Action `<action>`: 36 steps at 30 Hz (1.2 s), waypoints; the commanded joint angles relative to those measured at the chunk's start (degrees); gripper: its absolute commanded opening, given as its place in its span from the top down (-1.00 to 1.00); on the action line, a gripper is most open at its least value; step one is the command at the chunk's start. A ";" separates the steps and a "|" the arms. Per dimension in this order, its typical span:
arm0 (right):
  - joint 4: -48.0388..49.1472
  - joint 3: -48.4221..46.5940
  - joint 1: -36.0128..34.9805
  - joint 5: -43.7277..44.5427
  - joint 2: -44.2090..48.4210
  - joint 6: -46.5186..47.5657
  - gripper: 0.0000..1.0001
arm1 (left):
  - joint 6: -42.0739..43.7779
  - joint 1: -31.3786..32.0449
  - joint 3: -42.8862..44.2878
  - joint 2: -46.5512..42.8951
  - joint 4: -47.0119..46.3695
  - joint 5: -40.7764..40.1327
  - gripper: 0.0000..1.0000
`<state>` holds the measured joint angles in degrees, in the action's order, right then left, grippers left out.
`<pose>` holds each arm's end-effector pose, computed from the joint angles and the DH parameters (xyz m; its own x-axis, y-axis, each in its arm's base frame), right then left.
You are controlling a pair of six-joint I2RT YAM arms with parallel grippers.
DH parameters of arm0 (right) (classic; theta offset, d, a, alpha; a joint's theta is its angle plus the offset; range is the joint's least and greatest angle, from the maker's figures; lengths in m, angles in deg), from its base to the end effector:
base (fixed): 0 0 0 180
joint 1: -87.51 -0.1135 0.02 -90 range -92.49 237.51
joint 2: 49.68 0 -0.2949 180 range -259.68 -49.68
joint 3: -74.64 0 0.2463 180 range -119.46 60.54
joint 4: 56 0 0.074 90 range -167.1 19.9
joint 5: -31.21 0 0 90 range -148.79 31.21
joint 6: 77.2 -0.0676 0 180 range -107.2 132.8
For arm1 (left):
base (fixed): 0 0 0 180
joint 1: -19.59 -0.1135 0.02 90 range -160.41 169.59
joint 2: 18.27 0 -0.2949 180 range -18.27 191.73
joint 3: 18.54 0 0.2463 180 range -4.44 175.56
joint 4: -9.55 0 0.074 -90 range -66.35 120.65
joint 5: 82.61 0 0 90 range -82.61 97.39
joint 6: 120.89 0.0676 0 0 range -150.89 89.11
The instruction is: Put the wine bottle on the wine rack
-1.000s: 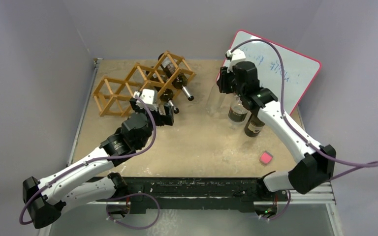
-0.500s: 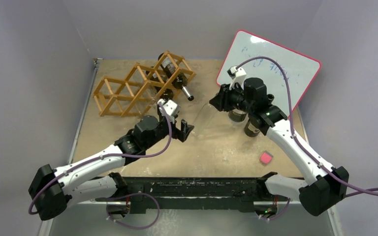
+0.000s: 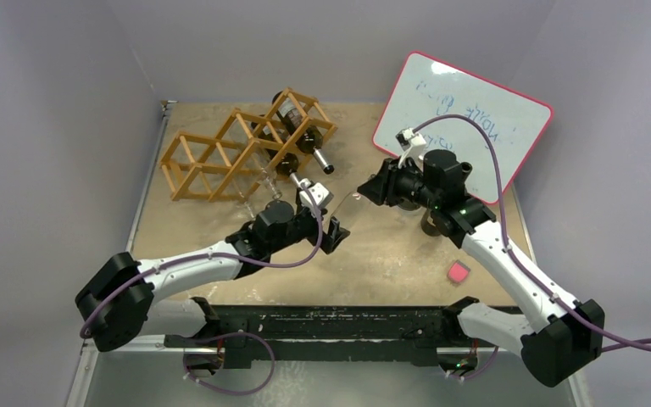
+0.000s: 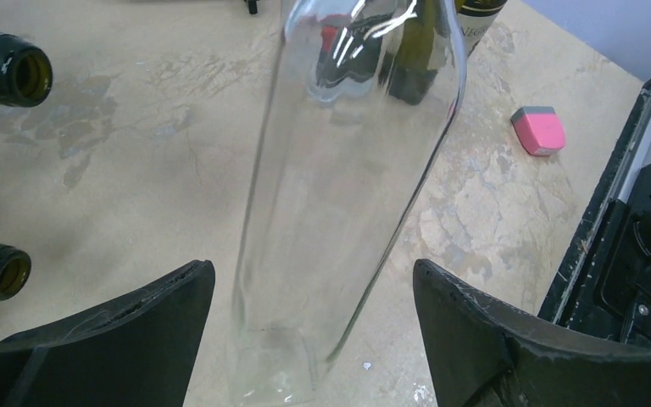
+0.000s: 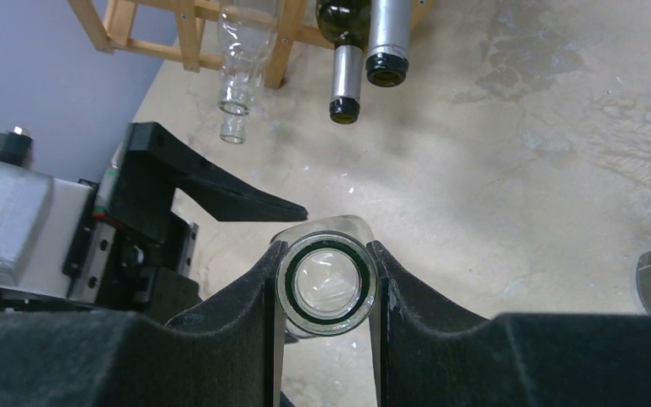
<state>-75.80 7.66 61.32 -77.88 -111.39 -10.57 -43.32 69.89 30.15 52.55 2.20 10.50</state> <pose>0.2226 0.1341 0.3612 -0.4848 0.1793 -0.8561 -0.5543 0.6941 0.4593 0.1812 -0.2240 0.2631 -0.3317 0.0631 -0.9413 0.7479 0.6257 -0.2216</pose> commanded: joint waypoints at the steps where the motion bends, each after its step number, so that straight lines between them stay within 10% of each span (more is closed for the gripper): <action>1: 8.90 -0.77 -0.08 -1.72 2.39 -4.53 1.00 | 3.24 0.76 0.59 2.50 -6.70 1.51 -0.71; 12: 10.90 -0.47 -0.08 -2.86 2.54 -9.25 1.00 | 17.13 5.32 1.28 4.64 -6.56 -10.17 -0.33; 33: 12.20 1.29 -0.08 -5.96 4.84 -10.64 1.00 | 26.65 8.93 3.55 5.11 0.49 -12.83 -0.43; 36: 12.09 1.55 -0.04 -6.41 5.10 -10.73 1.00 | 26.24 8.93 3.63 5.11 -0.04 -14.20 -0.16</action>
<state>-71.49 10.17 61.38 -80.96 -108.90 -18.35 -17.64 78.28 31.33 57.27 4.23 -2.33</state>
